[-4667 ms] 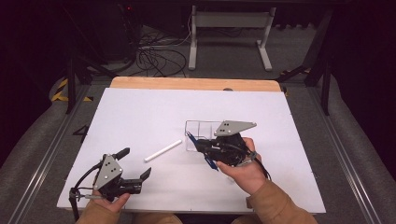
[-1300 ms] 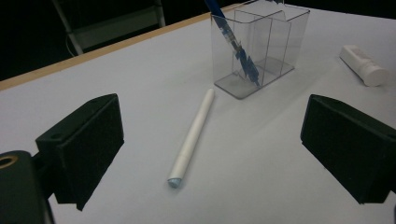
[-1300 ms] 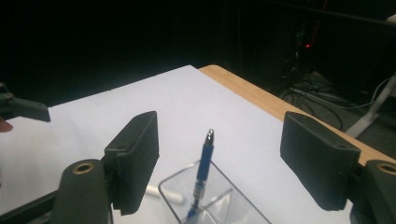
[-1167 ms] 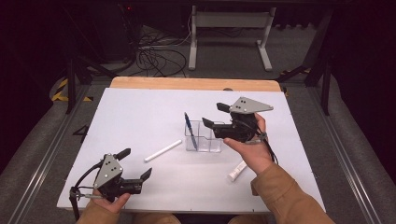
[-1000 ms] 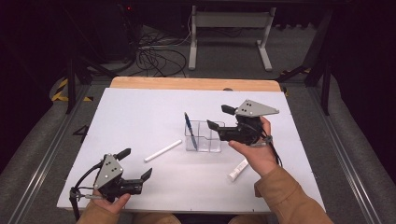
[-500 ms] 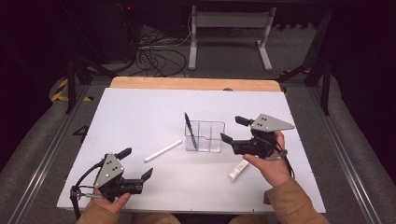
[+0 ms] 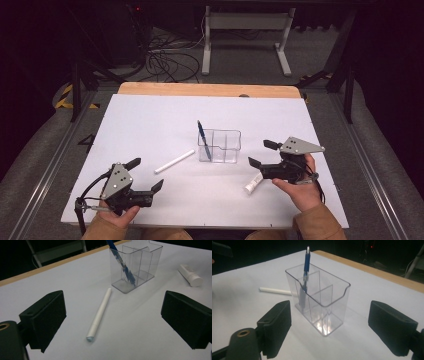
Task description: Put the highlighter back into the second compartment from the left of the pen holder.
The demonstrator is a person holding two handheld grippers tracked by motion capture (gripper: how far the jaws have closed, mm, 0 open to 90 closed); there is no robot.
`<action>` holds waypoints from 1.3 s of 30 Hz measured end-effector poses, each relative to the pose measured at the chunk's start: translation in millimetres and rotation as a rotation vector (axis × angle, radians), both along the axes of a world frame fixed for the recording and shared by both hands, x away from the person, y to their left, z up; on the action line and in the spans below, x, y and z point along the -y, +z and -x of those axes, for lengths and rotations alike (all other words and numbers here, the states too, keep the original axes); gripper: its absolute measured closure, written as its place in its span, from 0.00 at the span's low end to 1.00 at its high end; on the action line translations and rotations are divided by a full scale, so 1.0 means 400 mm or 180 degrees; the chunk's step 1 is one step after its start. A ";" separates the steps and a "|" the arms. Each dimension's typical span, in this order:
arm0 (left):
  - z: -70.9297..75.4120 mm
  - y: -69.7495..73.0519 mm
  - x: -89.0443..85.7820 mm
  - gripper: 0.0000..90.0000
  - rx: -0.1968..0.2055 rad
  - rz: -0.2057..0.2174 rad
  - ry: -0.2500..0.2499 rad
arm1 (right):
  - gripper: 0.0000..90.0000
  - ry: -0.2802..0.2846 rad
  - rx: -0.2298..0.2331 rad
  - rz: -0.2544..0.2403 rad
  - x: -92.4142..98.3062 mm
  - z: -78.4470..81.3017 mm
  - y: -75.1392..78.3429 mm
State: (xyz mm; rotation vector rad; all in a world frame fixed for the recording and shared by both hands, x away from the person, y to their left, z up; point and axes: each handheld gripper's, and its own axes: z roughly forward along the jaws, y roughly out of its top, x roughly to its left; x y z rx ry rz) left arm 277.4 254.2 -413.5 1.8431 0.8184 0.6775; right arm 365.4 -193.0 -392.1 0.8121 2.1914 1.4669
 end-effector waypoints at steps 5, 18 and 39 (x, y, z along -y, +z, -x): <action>-0.003 0.003 0.004 0.07 -0.0003 -0.0042 -0.0007 | 0.22 -0.0032 0.0001 -0.0027 0.015 0.001 -0.021; -0.017 0.017 0.006 0.08 -0.0103 -0.0057 -0.0079 | 0.22 -0.0017 0.0026 -0.0046 0.017 0.003 -0.031; -0.128 0.050 0.050 0.09 -0.0597 -0.0535 -0.0232 | 0.22 0.0037 0.0001 -0.0091 0.017 0.009 -0.031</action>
